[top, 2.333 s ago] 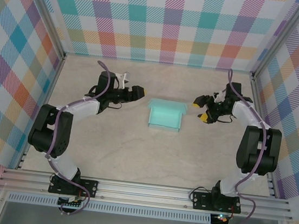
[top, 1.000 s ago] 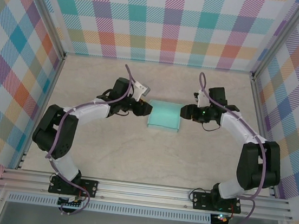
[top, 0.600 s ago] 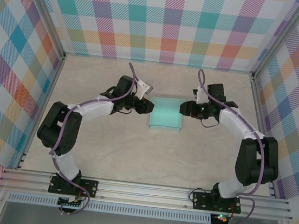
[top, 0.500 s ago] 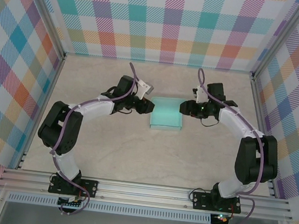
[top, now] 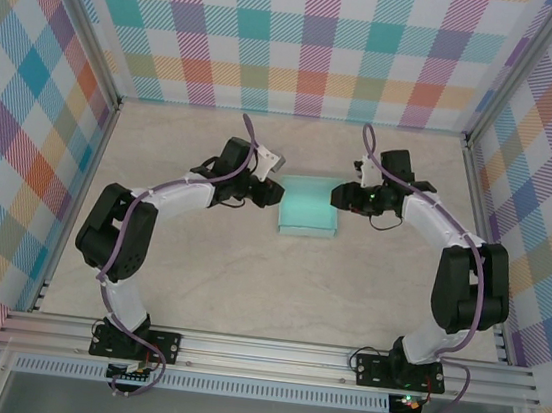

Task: Fold the paper box

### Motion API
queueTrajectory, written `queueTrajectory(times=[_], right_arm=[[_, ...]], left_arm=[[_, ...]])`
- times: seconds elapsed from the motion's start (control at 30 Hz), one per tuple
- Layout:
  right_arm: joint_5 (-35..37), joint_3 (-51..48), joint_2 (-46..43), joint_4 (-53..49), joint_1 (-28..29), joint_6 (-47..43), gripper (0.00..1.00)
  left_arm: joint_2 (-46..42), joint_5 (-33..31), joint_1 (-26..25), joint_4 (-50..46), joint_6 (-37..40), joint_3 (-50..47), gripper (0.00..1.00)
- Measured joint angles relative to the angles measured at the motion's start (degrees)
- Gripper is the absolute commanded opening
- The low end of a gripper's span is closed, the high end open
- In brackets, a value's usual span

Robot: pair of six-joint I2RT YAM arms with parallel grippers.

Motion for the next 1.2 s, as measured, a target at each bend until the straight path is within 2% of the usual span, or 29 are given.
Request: queueTrajectory(times=[0.07, 0.3, 0.57, 0.9, 1.2], right_arm=[[0.72, 0.00, 0.00, -0.24, 0.04, -0.66, 0.51], [3.78, 0.00, -0.02, -1.25, 0.04, -2.60, 0.53], [7.50, -1.40, -3.56, -1.18, 0.04, -3.80, 0.59], [4.35, -0.48, -4.20, -0.79, 0.04, -5.77, 0.55], [2.51, 0.68, -2.99, 1.42, 0.17, -6.29, 0.56]], left_arm=[[0.07, -0.94, -0.04, -0.48, 0.63, 0.52, 0.16], [0.28, -3.56, -0.13, -2.03, 2.29, 1.62, 0.13], [0.72, -6.05, -0.68, -4.31, 4.00, 2.19, 0.12], [0.72, -8.66, -0.98, -9.27, 7.45, 3.37, 0.12], [0.72, -10.56, -1.16, -11.96, 8.11, 5.81, 0.12]])
